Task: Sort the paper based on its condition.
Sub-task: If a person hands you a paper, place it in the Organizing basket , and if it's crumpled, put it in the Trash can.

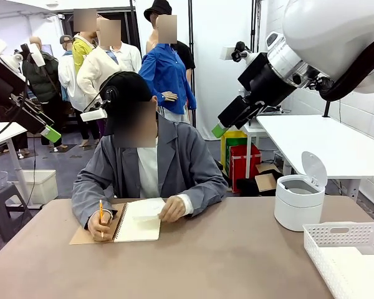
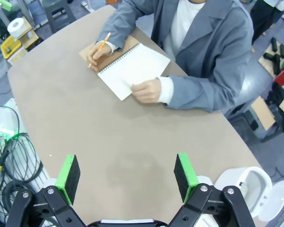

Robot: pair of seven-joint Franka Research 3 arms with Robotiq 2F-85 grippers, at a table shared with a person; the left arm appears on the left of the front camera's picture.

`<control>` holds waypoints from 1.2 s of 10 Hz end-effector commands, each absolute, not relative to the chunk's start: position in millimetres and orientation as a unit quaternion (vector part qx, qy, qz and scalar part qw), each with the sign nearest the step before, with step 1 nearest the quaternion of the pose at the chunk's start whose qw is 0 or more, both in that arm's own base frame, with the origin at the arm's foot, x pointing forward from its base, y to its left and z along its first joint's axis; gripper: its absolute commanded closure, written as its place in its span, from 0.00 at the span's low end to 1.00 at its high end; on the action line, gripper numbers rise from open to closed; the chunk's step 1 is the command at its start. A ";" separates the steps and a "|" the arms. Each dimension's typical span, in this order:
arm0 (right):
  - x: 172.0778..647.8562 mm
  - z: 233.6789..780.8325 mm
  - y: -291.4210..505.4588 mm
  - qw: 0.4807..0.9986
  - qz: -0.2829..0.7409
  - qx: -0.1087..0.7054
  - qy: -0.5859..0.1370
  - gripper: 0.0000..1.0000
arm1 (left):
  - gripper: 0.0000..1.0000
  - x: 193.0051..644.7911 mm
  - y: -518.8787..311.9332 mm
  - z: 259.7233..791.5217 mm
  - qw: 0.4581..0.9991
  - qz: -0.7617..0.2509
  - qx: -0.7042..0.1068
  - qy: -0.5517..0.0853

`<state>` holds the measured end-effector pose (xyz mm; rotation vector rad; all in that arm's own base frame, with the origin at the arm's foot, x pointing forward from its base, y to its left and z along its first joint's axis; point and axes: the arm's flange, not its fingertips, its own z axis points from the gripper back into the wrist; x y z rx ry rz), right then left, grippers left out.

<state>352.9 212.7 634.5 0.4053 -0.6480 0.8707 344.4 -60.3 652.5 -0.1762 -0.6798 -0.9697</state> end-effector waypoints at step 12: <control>353.6 634.1 212.4 0.835 0.414 0.194 -0.306 0.00 | 0.00 344.4 -60.4 652.2 0.826 -0.457 -0.084 -0.319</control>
